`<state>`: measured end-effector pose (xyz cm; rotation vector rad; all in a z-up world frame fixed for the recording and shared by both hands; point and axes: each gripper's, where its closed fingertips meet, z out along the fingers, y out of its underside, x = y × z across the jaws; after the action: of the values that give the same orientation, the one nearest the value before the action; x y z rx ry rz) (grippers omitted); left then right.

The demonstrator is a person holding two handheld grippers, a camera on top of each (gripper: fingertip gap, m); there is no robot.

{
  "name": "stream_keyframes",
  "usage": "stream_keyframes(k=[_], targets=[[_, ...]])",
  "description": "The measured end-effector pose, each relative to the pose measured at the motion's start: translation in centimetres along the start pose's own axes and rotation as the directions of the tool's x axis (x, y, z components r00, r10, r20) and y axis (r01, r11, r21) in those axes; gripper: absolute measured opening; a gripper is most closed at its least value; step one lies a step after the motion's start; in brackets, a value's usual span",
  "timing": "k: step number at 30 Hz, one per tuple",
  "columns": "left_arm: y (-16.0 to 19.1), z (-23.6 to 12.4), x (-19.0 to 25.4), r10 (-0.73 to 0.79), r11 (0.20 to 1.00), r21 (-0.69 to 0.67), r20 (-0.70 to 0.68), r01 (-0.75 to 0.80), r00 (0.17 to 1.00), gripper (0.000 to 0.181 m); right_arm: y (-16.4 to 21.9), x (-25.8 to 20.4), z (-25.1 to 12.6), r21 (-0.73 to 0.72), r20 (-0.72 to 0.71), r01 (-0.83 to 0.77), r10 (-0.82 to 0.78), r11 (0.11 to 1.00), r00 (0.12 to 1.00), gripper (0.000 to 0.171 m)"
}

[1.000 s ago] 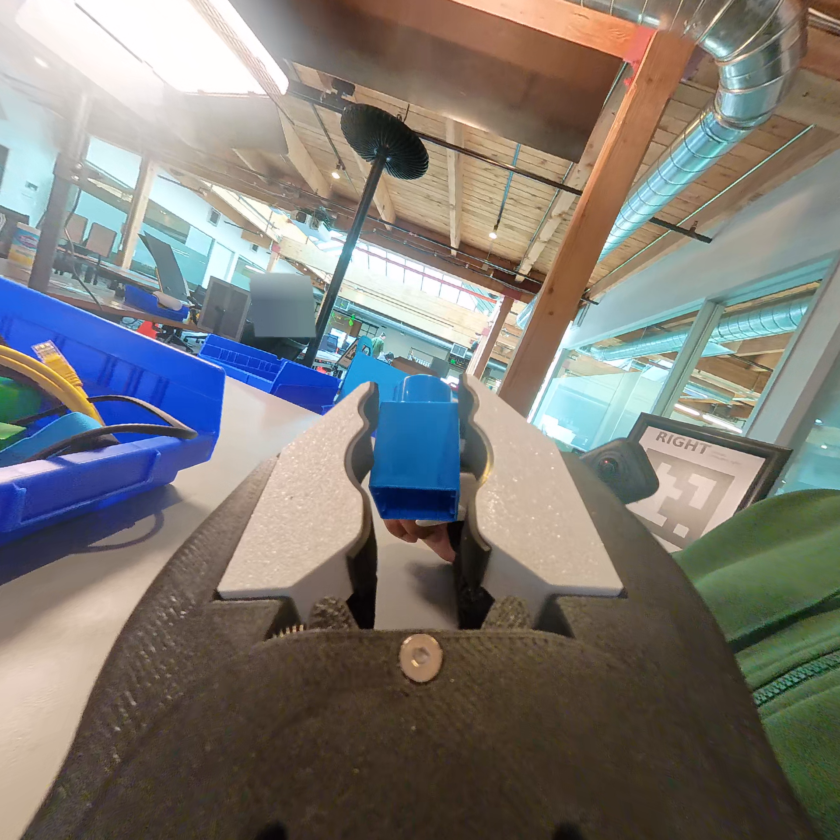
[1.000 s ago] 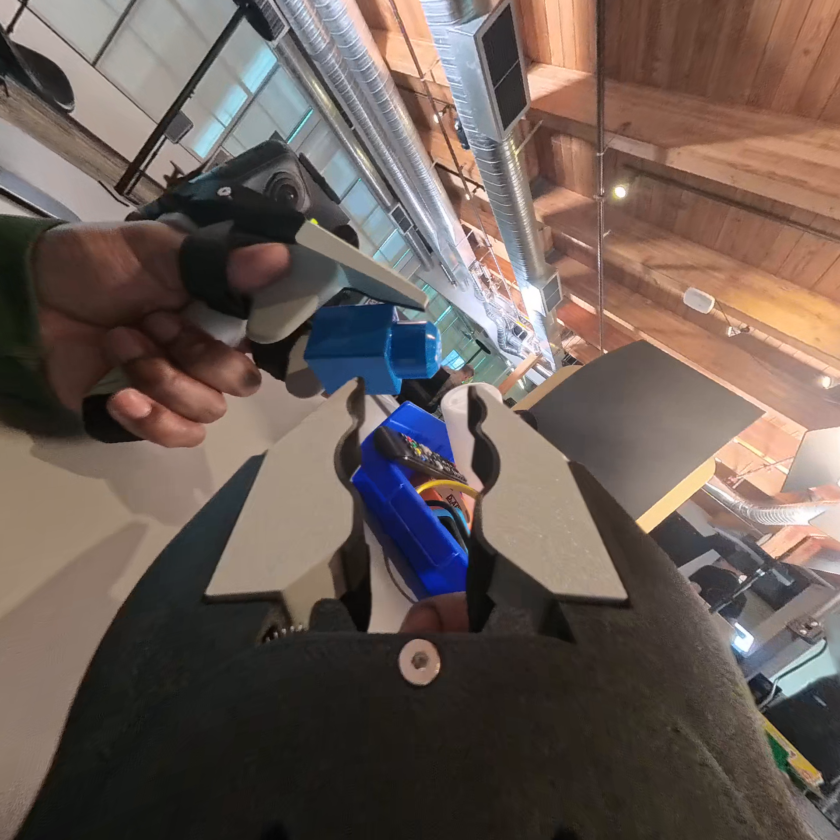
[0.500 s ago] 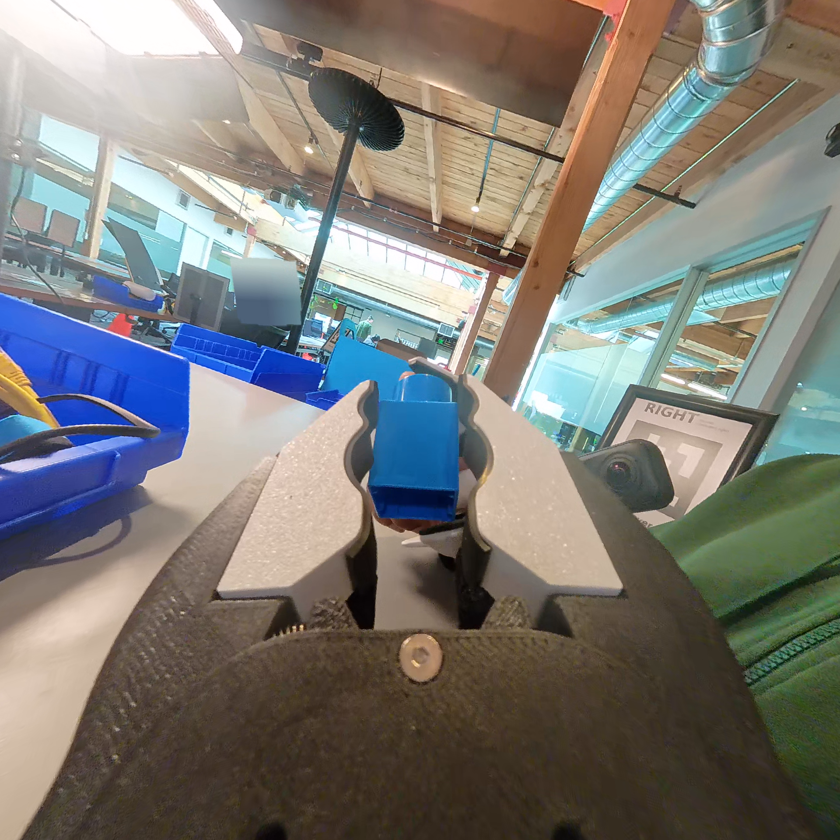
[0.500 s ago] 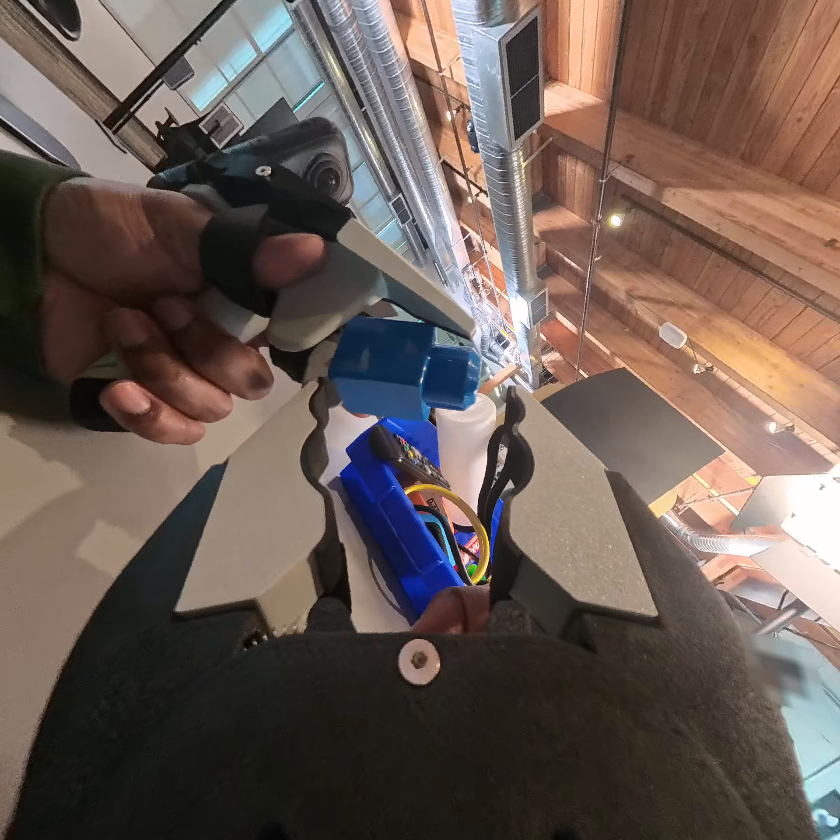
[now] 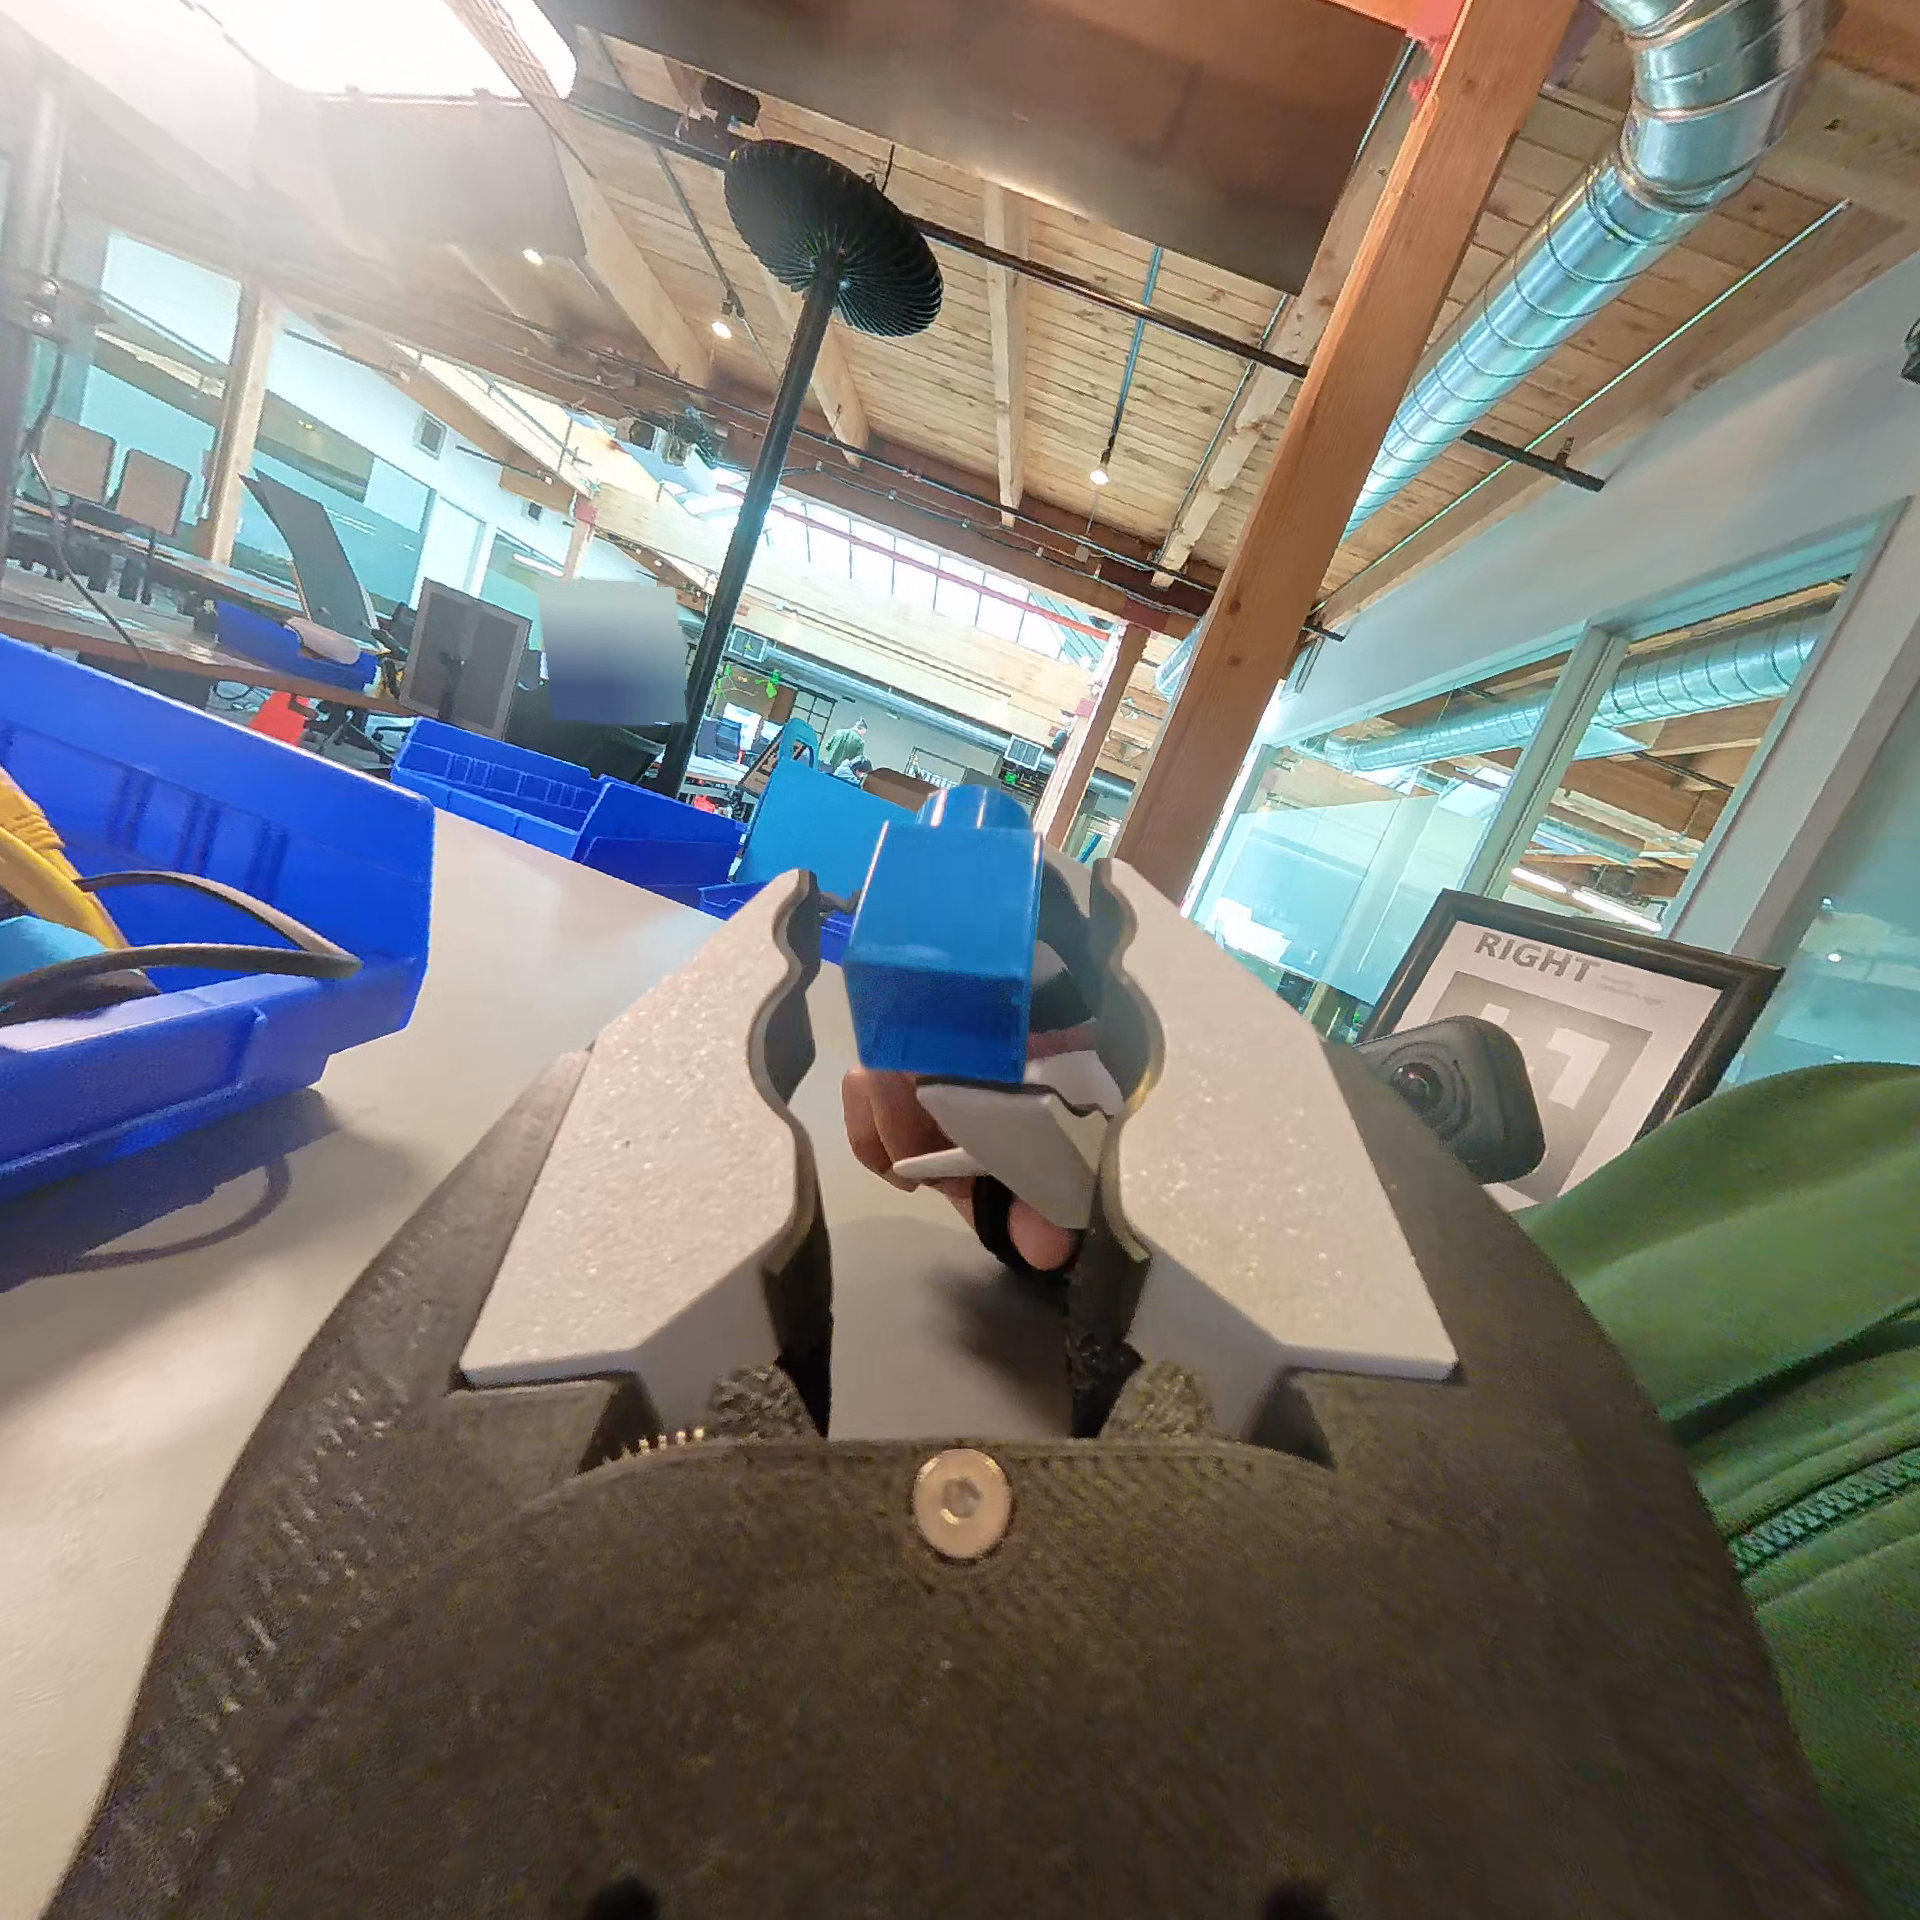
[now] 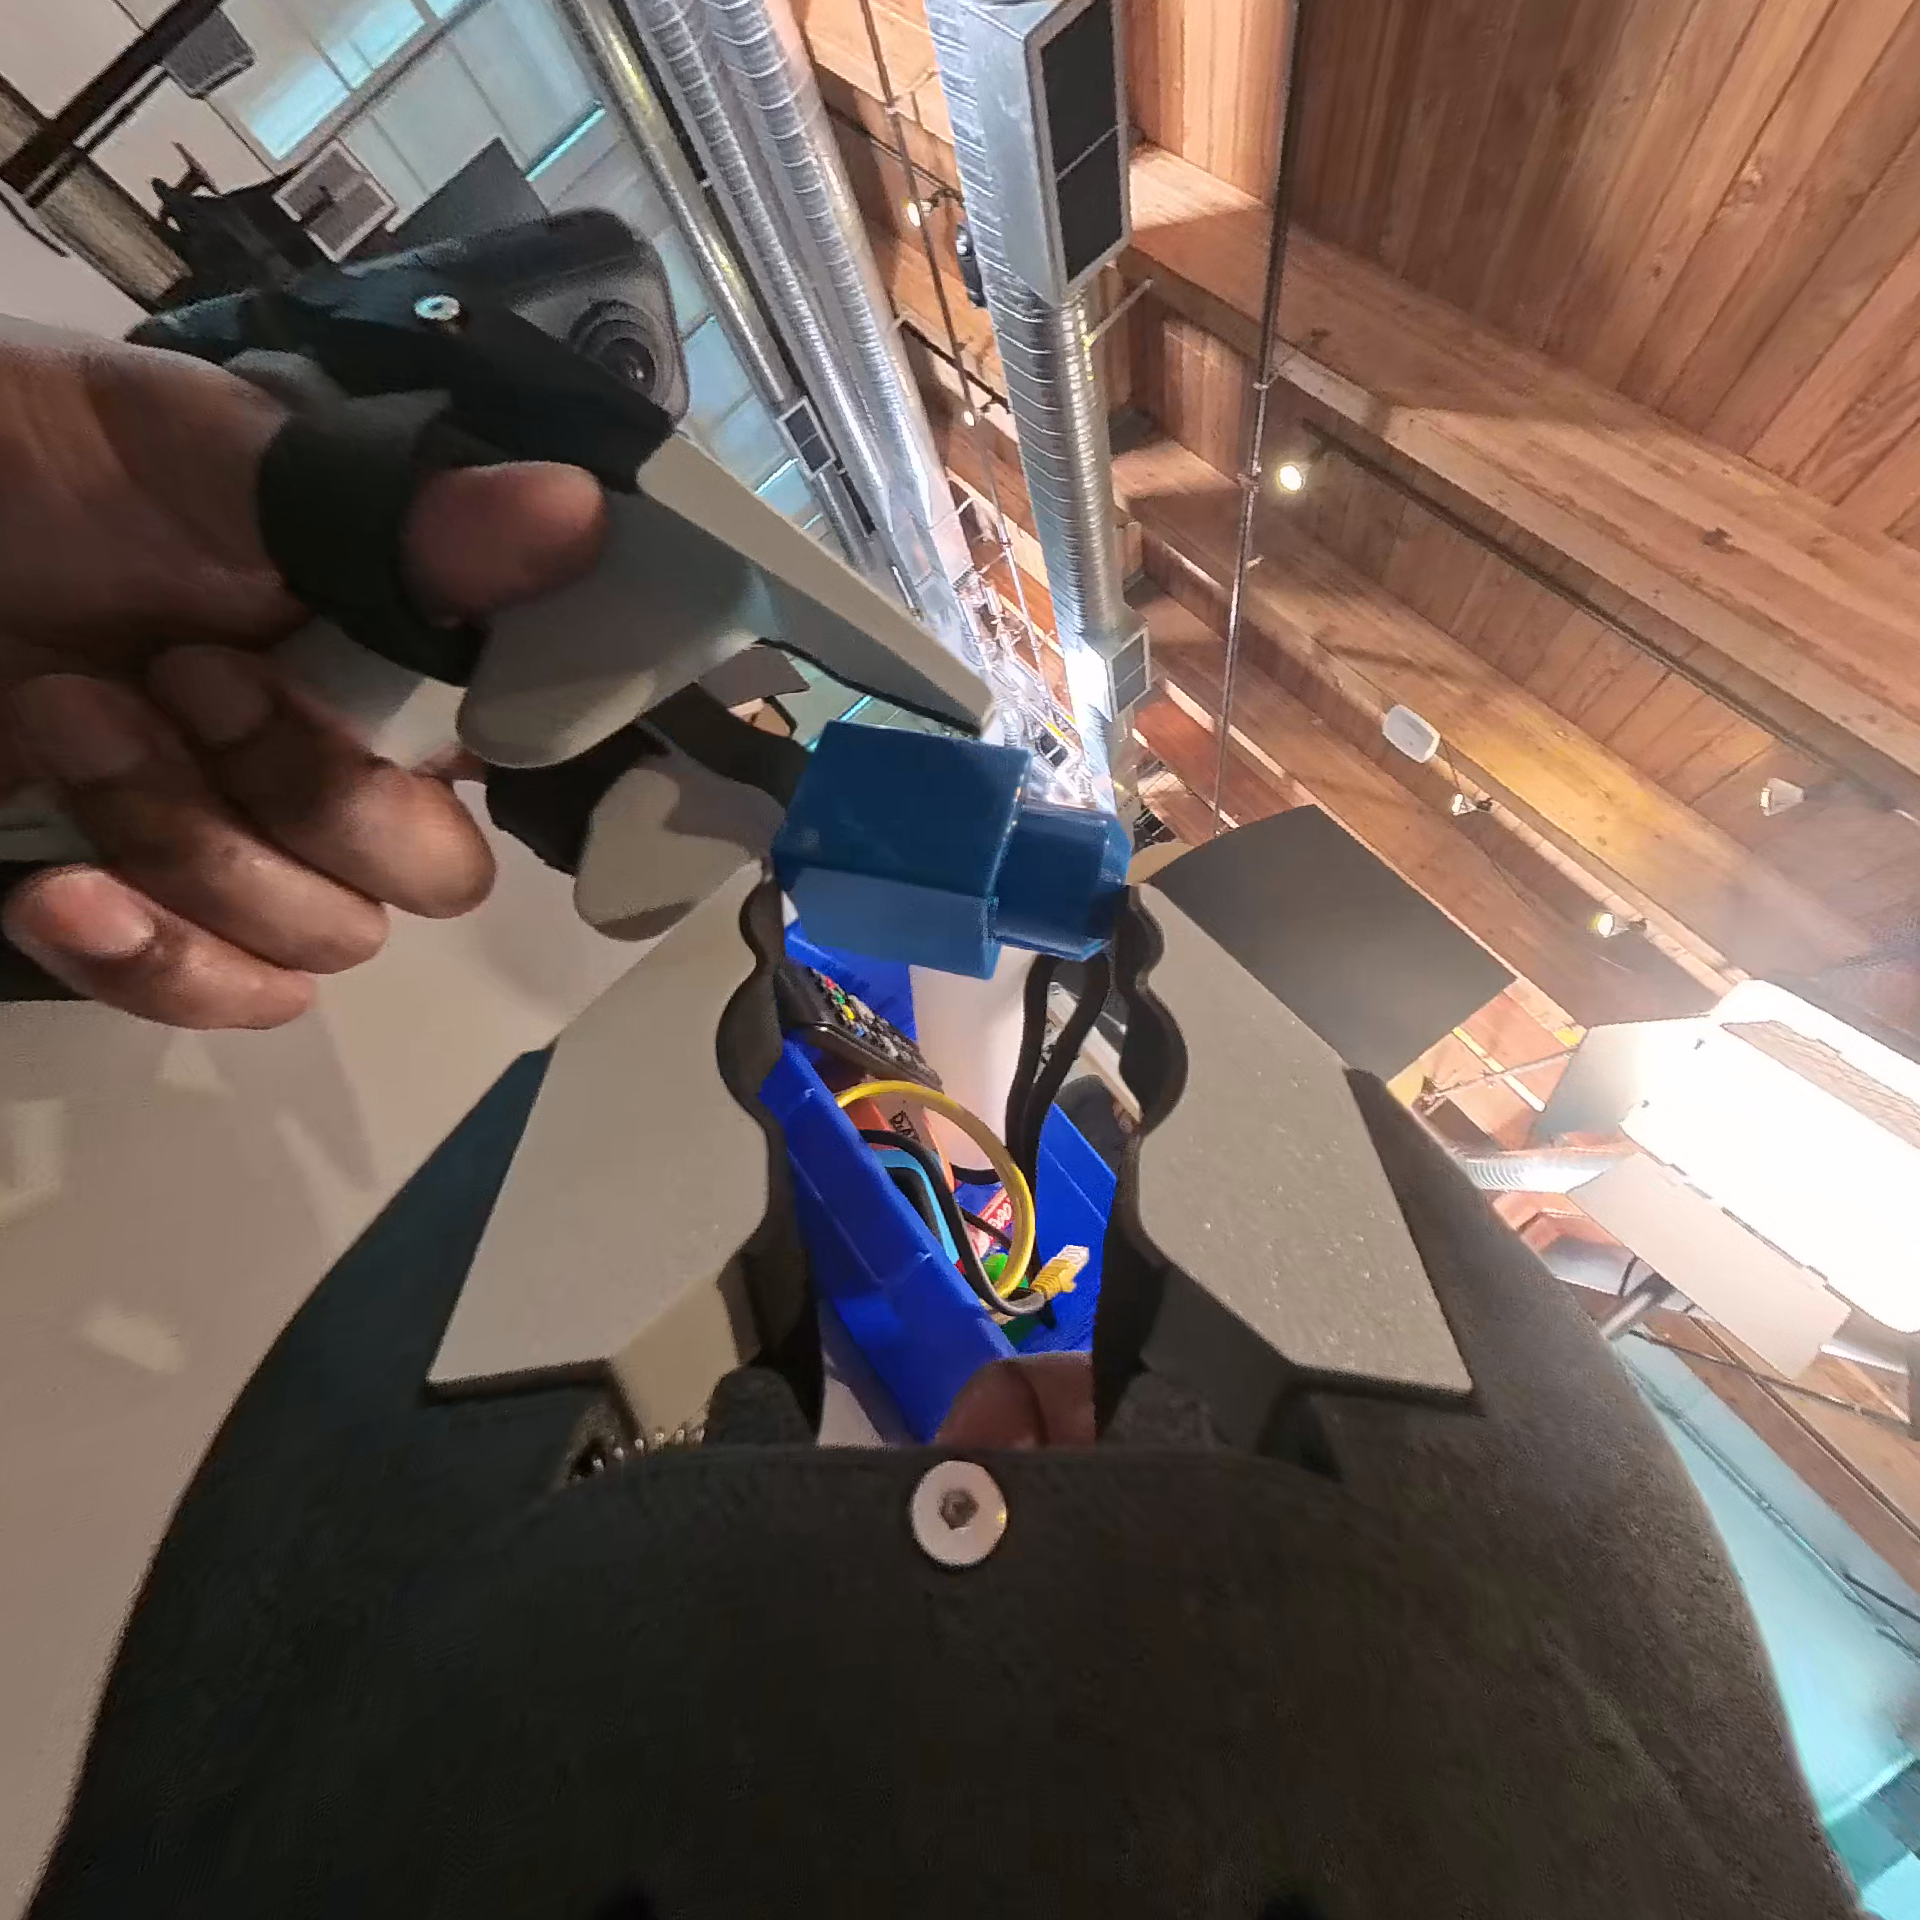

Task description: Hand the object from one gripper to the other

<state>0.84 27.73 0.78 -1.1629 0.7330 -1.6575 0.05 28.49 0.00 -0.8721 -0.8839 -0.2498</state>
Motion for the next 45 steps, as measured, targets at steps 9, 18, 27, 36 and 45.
stream_keyframes(k=[9, 18, 27, 36, 45], targets=[[1.3, 0.2, 0.2, 0.038, 0.996, -0.085, -0.01, -0.039, 0.999, 0.038, -0.4, 0.2, -0.1, 0.019, -0.021, 0.019, -0.019, 1.0, 1.0, 0.068], [1.8, 0.3, 0.3, 0.03, 0.994, -0.107, -0.015, -0.032, 0.999, 0.041, -0.4, 0.5, -0.1, 0.017, -0.038, 0.033, -0.032, 0.999, 0.999, 0.069], [1.6, 0.2, 0.4, 0.044, 0.994, -0.1, -0.025, -0.046, 0.999, 0.036, -0.9, 0.5, -0.3, 0.043, -0.036, 0.017, -0.015, 0.999, 0.999, 0.077], [2.0, 0.3, 0.4, 0.015, 0.992, -0.124, -0.029, -0.019, 0.999, 0.036, 0.2, -0.6, 0.1, -0.016, 0.012, 0.044, -0.044, 0.999, 0.999, 0.051], [1.6, 0.2, -0.6, 0.056, 0.993, -0.107, 0.043, -0.051, 0.998, 0.045, 0.9, -0.7, 0.2, -0.052, 0.004, 0.088, -0.088, 0.995, 0.996, 0.037]])
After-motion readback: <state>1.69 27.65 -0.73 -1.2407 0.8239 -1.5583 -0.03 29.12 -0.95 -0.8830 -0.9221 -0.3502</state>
